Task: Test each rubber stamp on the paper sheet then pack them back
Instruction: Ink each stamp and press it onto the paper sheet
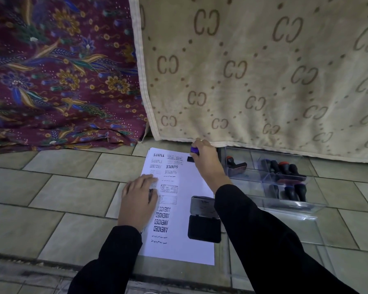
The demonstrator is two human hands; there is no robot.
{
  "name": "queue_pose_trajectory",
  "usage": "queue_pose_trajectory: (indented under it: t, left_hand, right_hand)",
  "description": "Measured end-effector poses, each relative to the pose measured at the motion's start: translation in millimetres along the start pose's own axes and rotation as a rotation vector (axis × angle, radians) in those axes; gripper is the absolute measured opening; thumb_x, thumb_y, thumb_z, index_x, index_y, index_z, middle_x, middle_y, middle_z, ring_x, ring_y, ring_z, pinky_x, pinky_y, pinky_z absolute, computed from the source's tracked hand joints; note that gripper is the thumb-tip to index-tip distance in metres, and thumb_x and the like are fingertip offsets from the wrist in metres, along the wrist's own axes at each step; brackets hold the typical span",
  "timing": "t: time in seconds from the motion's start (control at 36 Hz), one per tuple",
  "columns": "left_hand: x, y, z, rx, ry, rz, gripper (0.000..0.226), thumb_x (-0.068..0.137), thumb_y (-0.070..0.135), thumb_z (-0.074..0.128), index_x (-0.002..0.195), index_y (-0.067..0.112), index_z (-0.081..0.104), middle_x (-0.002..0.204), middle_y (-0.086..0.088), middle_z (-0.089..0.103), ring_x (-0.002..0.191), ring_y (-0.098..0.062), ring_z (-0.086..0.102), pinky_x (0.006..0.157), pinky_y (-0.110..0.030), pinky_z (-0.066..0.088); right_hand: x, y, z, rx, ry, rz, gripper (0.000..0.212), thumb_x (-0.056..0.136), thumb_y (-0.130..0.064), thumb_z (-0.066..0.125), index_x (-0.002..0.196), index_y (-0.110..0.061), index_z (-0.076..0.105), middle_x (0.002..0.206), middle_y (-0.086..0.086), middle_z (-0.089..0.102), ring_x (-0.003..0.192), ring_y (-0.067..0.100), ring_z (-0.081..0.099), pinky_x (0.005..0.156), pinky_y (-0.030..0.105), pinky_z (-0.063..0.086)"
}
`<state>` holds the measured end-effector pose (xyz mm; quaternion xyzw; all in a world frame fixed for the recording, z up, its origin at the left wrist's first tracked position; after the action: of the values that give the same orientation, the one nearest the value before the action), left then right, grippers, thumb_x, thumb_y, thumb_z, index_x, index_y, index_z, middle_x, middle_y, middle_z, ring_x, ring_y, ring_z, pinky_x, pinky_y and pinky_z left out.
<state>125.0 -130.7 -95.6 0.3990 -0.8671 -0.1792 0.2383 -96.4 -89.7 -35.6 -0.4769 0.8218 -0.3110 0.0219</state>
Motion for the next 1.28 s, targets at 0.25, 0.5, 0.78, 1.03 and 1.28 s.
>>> queue_pose_trajectory:
  t: [0.25,0.5,0.78,1.03,1.28]
  left_hand:
    - [-1,2,-1,0.003,0.0,0.011,0.03,0.09,0.018,0.055,0.119,0.025,0.06,0.131,0.012,0.053,0.124,-0.008,0.043,0.109,-0.03,0.02]
    - [0,-1,2,0.011,0.002,0.022,0.03,0.091,0.019,0.055,0.119,0.027,0.059,0.131,0.014,0.053,0.124,-0.007,0.043,0.11,-0.034,0.022]
    - [1,-3,3,0.006,0.008,0.015,0.031,0.09,0.02,0.054,0.119,0.029,0.058,0.13,0.016,0.052,0.123,-0.006,0.041,0.11,-0.034,0.023]
    - [0,-4,4,0.003,0.03,0.018,0.031,0.088,0.02,0.054,0.117,0.03,0.058,0.128,0.017,0.052,0.119,-0.003,0.04,0.106,-0.028,0.022]
    - [0,-3,3,0.001,0.039,0.018,0.03,0.088,0.019,0.054,0.117,0.029,0.059,0.127,0.016,0.054,0.12,-0.001,0.038,0.107,-0.028,0.02]
  right_hand:
    - [0,-1,0,-0.001,0.005,-0.005,0.006,0.09,-0.001,0.054,0.096,0.001,0.054,0.101,0.015,0.054,0.085,0.028,0.055,0.073,0.032,0.044]
    - [-6,-1,1,0.037,0.022,-0.007,0.011,0.088,0.001,0.055,0.099,0.001,0.057,0.104,0.014,0.054,0.087,0.028,0.055,0.079,0.039,0.049]
    - [2,2,-5,0.099,0.01,0.051,0.014,0.088,-0.003,0.057,0.101,-0.002,0.055,0.104,0.014,0.054,0.088,0.026,0.054,0.076,0.028,0.043]
    - [2,0,-45,0.226,0.263,-0.012,0.014,0.086,-0.006,0.063,0.1,-0.01,0.061,0.093,0.0,0.053,0.079,0.016,0.055,0.073,0.018,0.044]
    - [-22,4,-37,0.233,0.193,0.013,0.02,0.085,-0.01,0.065,0.104,-0.014,0.062,0.099,0.002,0.06,0.075,0.016,0.058,0.076,0.022,0.046]
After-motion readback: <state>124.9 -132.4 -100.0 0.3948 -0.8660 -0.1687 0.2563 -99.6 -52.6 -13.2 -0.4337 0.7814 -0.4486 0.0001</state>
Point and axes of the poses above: each hand's wrist, its own x-axis towards the middle knuckle, its own z-axis out of the palm, y = z × x, the point moved 4 cm from there along x, towards the middle knuckle
